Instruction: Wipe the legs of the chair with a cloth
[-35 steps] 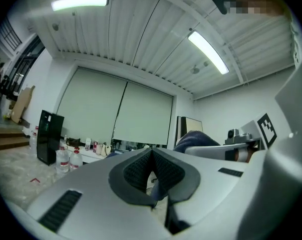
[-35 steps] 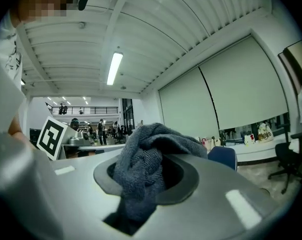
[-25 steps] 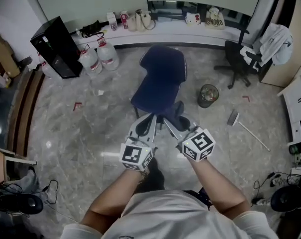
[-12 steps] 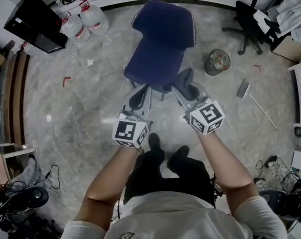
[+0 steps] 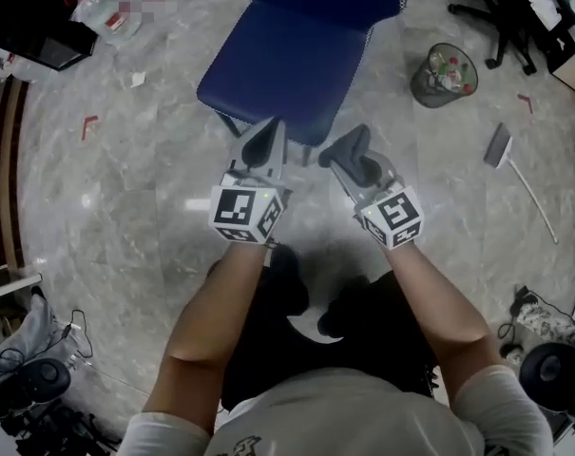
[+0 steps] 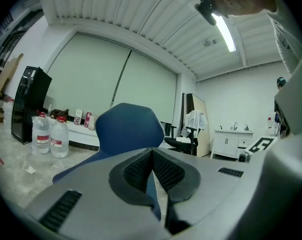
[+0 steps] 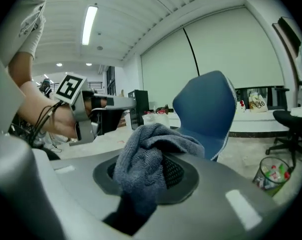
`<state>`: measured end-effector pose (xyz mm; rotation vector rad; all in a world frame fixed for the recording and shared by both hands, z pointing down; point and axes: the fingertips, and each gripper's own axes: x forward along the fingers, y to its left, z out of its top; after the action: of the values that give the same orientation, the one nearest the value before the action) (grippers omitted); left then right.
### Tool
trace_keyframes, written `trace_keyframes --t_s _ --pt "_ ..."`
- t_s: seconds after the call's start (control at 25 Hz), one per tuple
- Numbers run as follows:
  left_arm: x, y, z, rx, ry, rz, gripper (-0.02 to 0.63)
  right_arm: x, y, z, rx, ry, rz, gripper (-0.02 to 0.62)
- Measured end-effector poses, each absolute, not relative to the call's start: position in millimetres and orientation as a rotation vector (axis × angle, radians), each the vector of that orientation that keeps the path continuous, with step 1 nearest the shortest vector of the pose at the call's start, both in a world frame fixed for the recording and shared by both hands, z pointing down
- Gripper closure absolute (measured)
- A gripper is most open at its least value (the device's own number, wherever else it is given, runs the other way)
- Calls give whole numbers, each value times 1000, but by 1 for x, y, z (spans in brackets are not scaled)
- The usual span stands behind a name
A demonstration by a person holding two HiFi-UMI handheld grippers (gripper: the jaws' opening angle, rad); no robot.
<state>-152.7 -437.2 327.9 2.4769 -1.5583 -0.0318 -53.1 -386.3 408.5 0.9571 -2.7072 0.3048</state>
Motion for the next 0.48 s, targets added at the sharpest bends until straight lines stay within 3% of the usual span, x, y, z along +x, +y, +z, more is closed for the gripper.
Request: trace_keyframes --t_s 0.28,0.48 --pt "-132 -466 468 2500 -1530 16 601 -56 -393 631 813 -2602 340 497" --pt "-125 -480 523 2542 -1457 138 601 -80 -416 689 814 -2630 345 495"
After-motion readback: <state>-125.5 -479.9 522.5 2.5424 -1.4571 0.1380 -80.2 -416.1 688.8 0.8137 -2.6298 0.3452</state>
